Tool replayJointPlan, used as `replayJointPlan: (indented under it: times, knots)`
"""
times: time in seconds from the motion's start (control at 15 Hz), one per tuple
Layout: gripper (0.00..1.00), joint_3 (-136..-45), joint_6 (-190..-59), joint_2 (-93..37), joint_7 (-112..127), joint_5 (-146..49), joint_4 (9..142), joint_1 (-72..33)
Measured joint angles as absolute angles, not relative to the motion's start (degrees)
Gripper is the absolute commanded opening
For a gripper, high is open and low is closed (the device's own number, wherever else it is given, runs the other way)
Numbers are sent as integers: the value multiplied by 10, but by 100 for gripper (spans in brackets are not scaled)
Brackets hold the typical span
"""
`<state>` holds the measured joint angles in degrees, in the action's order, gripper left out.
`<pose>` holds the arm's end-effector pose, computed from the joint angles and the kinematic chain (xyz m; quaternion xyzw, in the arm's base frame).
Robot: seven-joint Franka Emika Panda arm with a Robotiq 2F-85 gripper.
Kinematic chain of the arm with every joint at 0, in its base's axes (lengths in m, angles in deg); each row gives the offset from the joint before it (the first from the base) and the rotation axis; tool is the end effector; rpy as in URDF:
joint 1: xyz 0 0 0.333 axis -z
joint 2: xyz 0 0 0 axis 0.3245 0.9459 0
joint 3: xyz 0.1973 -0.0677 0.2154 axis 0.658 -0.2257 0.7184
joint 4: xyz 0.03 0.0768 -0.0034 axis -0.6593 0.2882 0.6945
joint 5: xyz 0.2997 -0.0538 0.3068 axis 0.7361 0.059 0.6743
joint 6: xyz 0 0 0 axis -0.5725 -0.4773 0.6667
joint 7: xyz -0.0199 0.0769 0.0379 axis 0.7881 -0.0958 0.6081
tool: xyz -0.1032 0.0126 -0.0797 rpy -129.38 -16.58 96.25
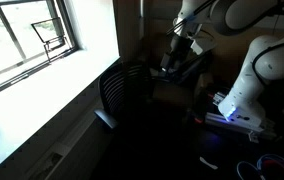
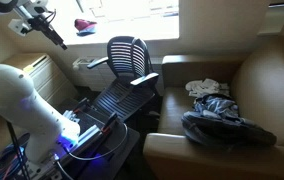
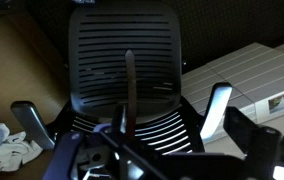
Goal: Move the belt to the seat of the black chair
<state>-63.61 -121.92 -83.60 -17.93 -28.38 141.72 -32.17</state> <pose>0.3326 0.2226 0.3539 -0.9931 0.0623 -0.0891 0.0451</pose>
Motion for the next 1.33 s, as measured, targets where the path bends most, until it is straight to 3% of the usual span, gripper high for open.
replayJointPlan:
  times: [0.73, 1.07, 1.33]
  knots:
    - [100, -637, -1220, -820, -196, -288, 1417, -313]
    - [100, -638, -1286, -657, -210, -277, 1396, -224]
    - [100, -656, -1401, -520, -295, -368, 1304, -190]
